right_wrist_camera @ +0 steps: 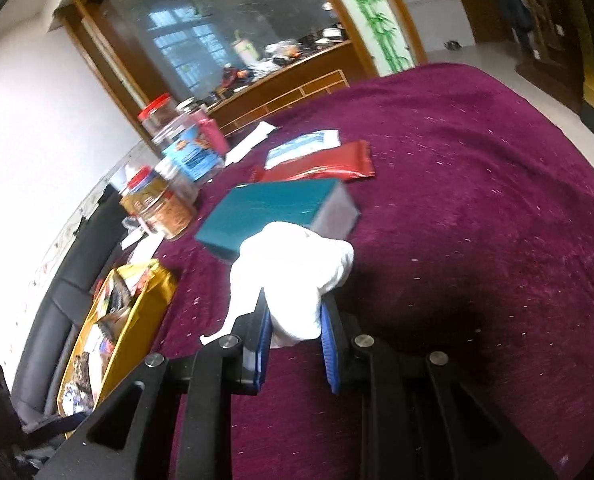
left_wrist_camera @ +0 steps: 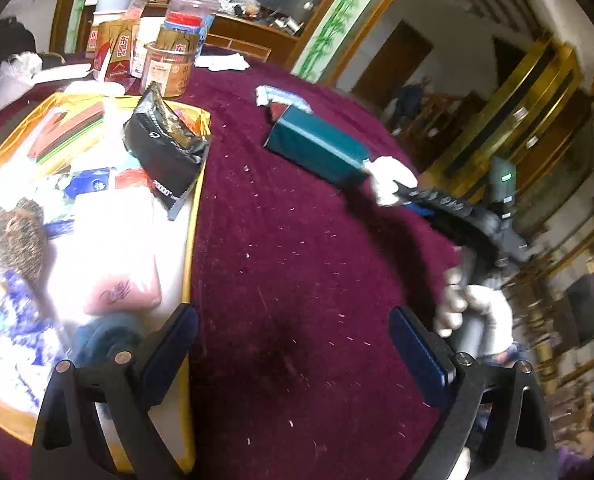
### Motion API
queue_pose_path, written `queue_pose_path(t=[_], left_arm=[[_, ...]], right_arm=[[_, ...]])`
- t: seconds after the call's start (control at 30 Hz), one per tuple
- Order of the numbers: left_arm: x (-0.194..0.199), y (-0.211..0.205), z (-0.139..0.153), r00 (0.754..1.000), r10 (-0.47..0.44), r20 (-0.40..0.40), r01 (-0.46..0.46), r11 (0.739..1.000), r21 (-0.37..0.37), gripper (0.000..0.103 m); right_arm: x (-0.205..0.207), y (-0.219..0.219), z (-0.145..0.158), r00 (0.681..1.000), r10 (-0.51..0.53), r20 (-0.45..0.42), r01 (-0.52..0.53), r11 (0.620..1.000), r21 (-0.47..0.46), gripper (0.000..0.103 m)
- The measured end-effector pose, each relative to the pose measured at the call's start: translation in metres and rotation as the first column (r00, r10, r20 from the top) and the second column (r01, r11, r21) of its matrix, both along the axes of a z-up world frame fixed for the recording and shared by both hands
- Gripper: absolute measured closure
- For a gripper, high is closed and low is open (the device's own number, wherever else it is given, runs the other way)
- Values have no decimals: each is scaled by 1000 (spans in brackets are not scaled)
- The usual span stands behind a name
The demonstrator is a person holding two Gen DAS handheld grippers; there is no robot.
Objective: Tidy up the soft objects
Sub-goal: 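Carry the white cloth to the tray with the right gripper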
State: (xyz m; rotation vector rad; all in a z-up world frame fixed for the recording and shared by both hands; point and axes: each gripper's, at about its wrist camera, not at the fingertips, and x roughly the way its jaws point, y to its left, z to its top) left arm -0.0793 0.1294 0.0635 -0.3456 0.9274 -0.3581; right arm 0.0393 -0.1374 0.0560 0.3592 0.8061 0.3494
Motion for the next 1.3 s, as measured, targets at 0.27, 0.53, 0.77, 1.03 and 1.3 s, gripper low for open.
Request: queue_pose_path(t=[0.27, 0.53, 0.77, 1.03, 1.3], left_arm=[[-36, 77, 24, 989, 128, 67, -126, 991, -43, 5], [-60, 155, 18, 944, 320, 81, -315, 947, -64, 5], [-85, 210, 7, 901, 428, 74, -420, 902, -104, 5], [-110, 245, 4, 865, 492, 102, -480, 869, -120, 5], [-120, 262, -4, 858, 506, 89, -491, 858, -151, 5]], right_arm=[[-46, 121, 23, 956, 293, 10, -291, 952, -98, 82], [-81, 242, 41, 860, 510, -4, -500, 842, -203, 81], [-72, 321, 44, 804, 590, -70, -594, 793, -138, 81], [-86, 402, 25, 740, 656, -148, -672, 716, -189, 81], [-87, 424, 8, 738, 648, -190, -675, 694, -252, 81]])
